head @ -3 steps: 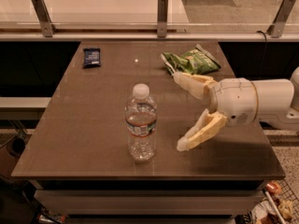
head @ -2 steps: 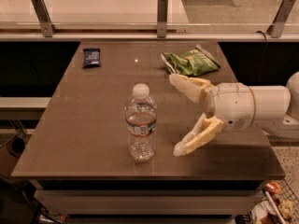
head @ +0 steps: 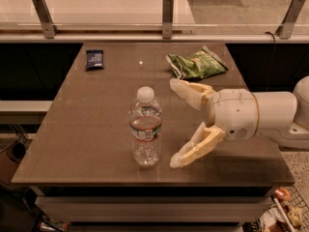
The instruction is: Move water bottle near rxbar blueberry
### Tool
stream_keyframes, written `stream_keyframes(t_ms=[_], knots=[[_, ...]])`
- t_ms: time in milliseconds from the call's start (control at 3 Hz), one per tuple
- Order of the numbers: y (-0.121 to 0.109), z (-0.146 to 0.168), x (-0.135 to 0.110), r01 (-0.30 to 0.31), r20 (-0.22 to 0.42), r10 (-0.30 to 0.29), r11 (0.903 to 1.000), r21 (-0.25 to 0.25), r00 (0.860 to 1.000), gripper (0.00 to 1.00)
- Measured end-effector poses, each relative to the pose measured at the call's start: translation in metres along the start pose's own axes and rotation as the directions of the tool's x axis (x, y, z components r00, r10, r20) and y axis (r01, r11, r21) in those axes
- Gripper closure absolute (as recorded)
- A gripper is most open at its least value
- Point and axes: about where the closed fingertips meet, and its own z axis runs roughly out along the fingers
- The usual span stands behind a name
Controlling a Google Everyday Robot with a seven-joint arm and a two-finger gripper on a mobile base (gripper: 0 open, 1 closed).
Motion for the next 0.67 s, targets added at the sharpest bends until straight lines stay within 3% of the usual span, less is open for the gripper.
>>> stream_keyframes(t_ms=[333,667], knots=[[0.0057,0.0199,0.0022,0.003,-0.038,-0.003,1.0,-0.004,0.999,0.0],[0.0097,0.0278,0.0027,0.005,-0.029,-0.005,0.9999,-0.016,1.0,0.0]])
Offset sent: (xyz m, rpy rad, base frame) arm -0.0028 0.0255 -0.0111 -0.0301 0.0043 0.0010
